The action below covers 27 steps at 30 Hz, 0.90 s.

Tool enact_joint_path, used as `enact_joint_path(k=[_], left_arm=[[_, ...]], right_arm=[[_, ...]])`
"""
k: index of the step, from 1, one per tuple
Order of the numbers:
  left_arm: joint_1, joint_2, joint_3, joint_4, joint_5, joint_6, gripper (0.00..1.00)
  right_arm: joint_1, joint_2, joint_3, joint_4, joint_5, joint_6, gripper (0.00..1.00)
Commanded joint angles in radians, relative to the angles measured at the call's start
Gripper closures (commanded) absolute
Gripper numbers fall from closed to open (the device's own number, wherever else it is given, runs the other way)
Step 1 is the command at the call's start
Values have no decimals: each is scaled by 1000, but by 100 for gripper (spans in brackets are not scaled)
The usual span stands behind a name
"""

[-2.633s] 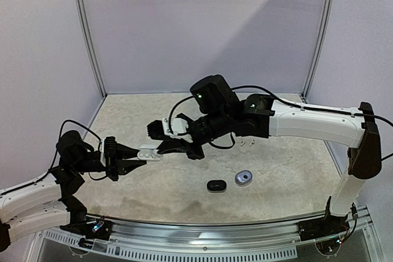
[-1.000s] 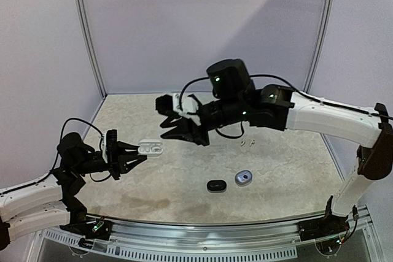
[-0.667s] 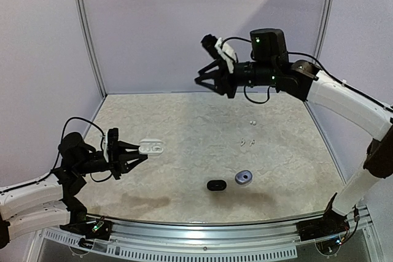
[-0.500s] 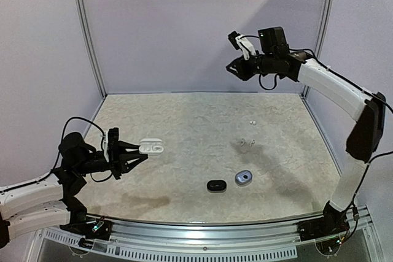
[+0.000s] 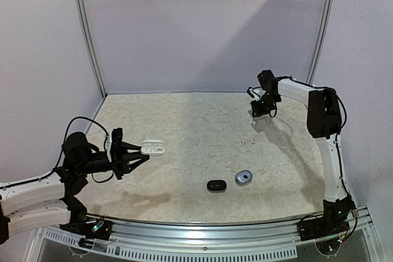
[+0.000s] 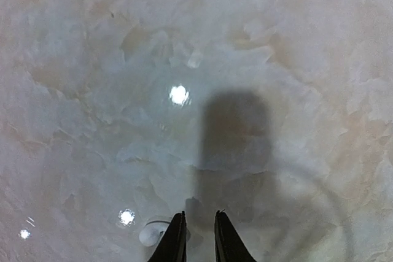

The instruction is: Insert the wireless bluetooth earbuds into the charging case

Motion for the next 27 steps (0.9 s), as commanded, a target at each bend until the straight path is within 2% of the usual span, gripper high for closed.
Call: enact_joint_path(k=[1,14,27], left_arm=[[-8,7,10,0,-10,10,100],[-7,0,6,-1,-18,24,100],[-7,-9,6,-15,-18,38,100]], right_arm=[[1,44,37,-38,-21,-25,83],[-2,53,-7,-70,-75,-55,84],[-1,-51,-141,-72,-158,-62,83]])
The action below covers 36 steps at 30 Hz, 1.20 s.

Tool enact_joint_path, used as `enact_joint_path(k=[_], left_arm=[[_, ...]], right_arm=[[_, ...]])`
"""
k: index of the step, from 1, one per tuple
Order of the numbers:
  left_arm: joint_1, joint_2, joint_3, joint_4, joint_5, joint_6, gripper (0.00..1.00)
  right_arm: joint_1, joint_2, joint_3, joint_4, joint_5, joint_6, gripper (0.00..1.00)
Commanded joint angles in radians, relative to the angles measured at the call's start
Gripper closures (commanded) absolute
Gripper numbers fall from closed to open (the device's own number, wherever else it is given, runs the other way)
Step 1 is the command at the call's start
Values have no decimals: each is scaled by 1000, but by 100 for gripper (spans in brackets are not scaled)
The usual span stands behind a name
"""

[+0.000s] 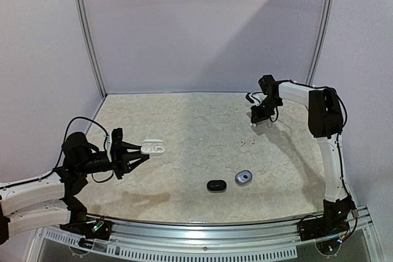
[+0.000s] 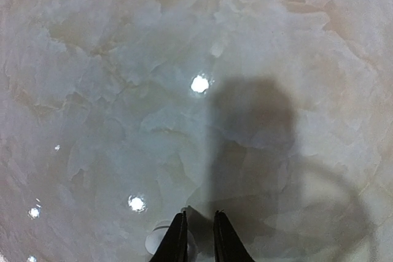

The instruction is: Insert the wireless bluetooth earbuds into the charging case

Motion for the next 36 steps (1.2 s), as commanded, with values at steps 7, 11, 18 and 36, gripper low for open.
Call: enact_joint_path(k=[7,11,18,36], left_arm=[[-7,-16,4,-20,-3,30,100],[-7,-22,3,-26,0,33,100],[-7,-28,0,-28,1,36,100],[-8,-39,-9,-29,6,44,100]], right_arm=[[4,-106,-130,-69,-89,-8,82],[5,-128,-156,-75,-89,-9,81],[4,-152,-191,-86,-31,-21,81],[5,-245,-294,-132,95,89,79]])
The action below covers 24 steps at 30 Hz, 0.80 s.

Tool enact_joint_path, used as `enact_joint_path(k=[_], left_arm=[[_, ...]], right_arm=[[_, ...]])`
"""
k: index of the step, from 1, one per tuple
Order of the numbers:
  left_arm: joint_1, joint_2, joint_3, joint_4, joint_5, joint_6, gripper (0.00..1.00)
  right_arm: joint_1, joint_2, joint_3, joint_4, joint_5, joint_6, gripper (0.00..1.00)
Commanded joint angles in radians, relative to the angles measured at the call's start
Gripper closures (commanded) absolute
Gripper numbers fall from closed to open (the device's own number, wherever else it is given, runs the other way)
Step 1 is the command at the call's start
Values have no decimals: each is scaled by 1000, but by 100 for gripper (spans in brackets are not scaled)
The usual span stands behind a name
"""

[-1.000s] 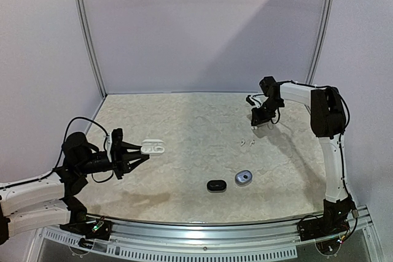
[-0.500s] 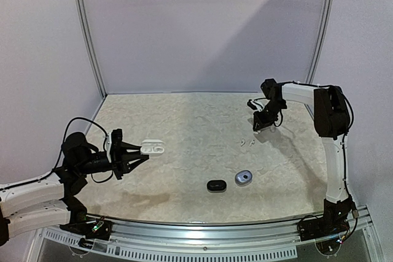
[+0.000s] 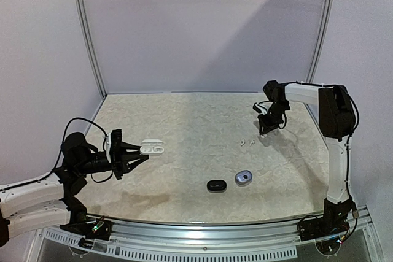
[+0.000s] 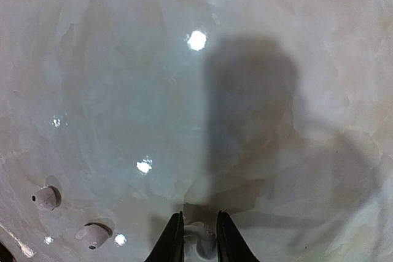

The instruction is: Insert the wireless bluetooth earbuds into the charging case

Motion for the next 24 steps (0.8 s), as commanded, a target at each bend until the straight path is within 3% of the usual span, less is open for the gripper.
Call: enact_joint_path(k=[1,24], left_arm=[[-8,-14,-9,-7,5,11,100],[-8,-22,-15,-7,5,16,100]], right_arm=[[1,-58,-29,-42,49,43,78],[1,-129,-160,-66,95,43,77]])
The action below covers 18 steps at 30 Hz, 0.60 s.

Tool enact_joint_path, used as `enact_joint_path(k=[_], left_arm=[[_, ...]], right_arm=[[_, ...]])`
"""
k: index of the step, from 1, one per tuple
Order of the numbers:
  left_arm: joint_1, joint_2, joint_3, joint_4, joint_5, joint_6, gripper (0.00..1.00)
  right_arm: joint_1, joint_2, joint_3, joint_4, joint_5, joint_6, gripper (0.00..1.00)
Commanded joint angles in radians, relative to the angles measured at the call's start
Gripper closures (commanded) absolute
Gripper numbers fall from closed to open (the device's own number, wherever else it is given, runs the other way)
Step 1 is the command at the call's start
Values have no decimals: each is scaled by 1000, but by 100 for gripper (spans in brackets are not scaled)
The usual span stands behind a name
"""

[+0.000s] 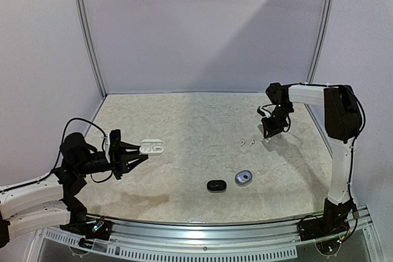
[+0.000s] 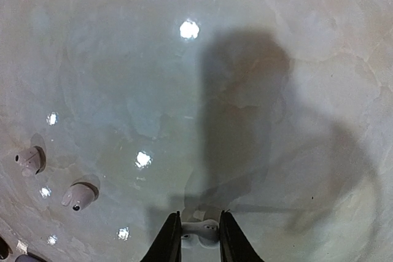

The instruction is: Insert the wireless bluetooth earbuds into the charging case

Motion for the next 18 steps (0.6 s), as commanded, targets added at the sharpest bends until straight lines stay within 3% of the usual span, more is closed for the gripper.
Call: enact_joint_path(k=[1,18], left_arm=[[-8,-7,-15,-6,3,10,100],[-8,-11,-17,-6,3,14,100]], right_arm=[[1,-53,-53,-46,38,7,77],[2,-117,-139,-27,29,21,77]])
